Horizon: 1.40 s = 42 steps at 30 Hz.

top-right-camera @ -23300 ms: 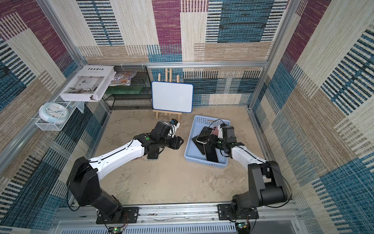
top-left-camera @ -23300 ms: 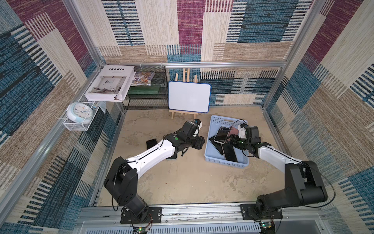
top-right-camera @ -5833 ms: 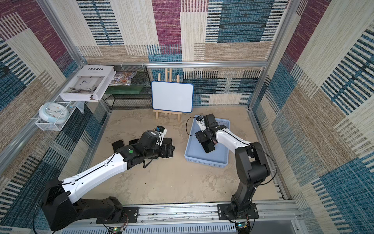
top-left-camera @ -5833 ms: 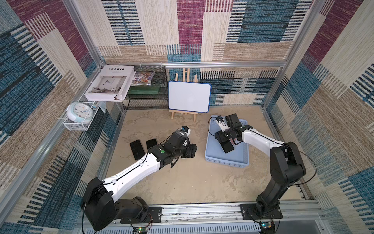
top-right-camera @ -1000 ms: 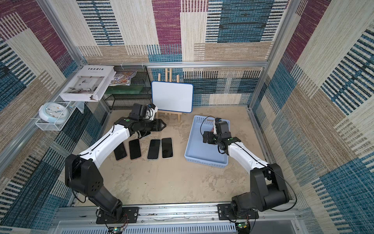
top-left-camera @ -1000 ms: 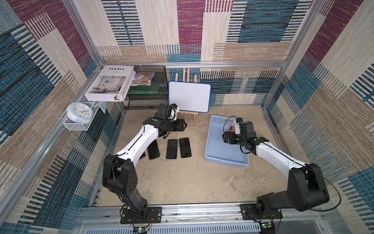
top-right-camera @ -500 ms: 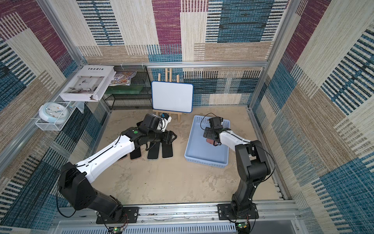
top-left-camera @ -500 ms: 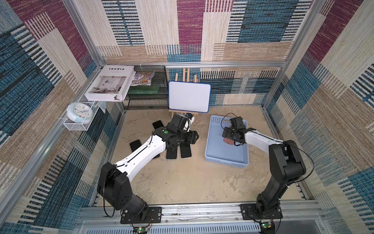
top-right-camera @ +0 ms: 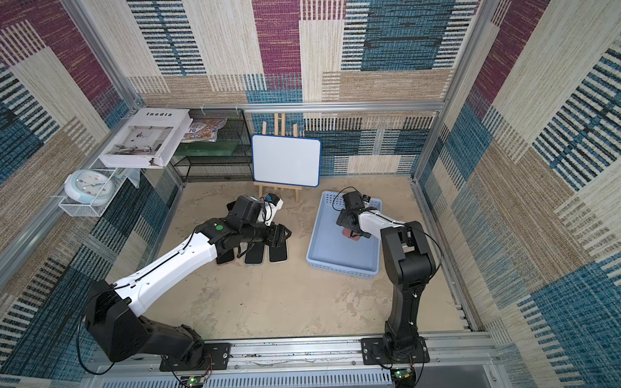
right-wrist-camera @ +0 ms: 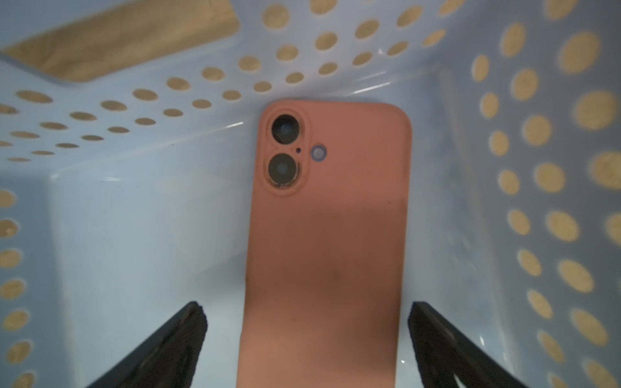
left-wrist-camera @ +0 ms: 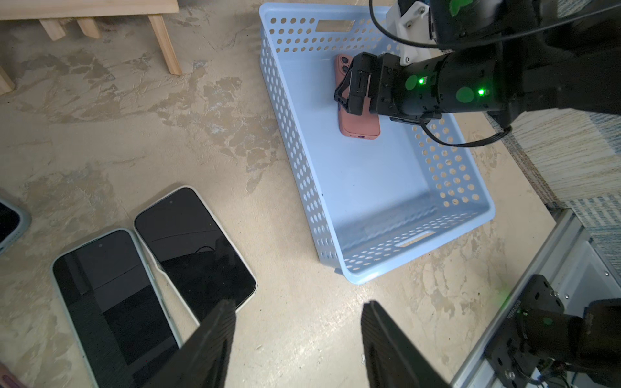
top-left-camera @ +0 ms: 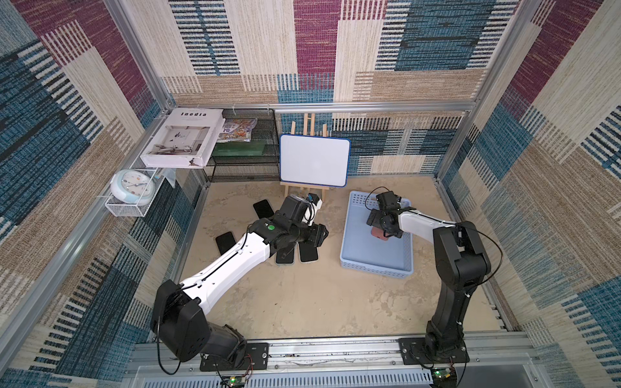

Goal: Take the phone out of the storage box
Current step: Pick up the phone from the storage box.

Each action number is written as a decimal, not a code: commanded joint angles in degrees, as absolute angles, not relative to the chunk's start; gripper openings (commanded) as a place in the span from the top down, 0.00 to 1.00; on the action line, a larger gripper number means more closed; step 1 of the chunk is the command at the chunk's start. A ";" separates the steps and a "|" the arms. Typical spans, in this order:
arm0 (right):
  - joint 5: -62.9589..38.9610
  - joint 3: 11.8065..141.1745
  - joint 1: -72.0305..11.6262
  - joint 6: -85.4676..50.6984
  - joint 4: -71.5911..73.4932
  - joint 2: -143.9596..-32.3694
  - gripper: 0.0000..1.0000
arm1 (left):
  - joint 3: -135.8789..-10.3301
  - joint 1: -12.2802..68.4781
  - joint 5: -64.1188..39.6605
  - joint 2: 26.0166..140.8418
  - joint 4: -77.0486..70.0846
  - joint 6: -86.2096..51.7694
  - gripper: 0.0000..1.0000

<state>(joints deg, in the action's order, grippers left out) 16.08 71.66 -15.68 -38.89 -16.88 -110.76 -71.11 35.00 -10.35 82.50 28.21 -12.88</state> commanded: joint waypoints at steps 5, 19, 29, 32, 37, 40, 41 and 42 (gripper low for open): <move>17.06 74.18 -15.47 -38.57 -19.95 -113.72 0.00 | -70.53 35.07 -10.27 80.39 27.26 -11.41 0.35; 19.64 76.64 -15.38 -35.08 -22.72 -116.76 0.05 | -68.13 35.07 -9.33 76.63 27.67 -11.43 0.35; 17.60 74.05 -15.38 -35.80 -19.05 -114.85 0.21 | -68.38 35.09 -6.86 73.66 28.62 -11.15 0.35; 17.36 73.36 -15.38 -35.96 -18.25 -113.77 0.25 | -68.47 35.07 -7.16 73.74 28.57 -11.59 0.35; 17.29 70.58 -15.87 -35.46 -15.71 -108.90 0.29 | -68.31 35.07 -7.78 73.65 28.38 -12.43 0.35; 17.39 69.55 -16.70 -34.45 -15.39 -105.16 0.30 | -68.29 35.07 -8.16 73.56 27.93 -13.00 0.35; 17.16 69.28 -17.12 -34.03 -15.40 -103.89 0.31 | -68.27 35.07 -8.33 73.56 27.67 -13.22 0.35; 16.98 69.18 -17.58 -33.57 -15.55 -102.60 0.31 | -68.29 35.07 -8.43 73.61 27.51 -13.50 0.35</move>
<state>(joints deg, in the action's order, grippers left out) 17.28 69.43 -16.73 -34.81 -17.23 -105.06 -68.16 35.05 -7.60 73.87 28.60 -12.62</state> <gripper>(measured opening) 0.795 0.648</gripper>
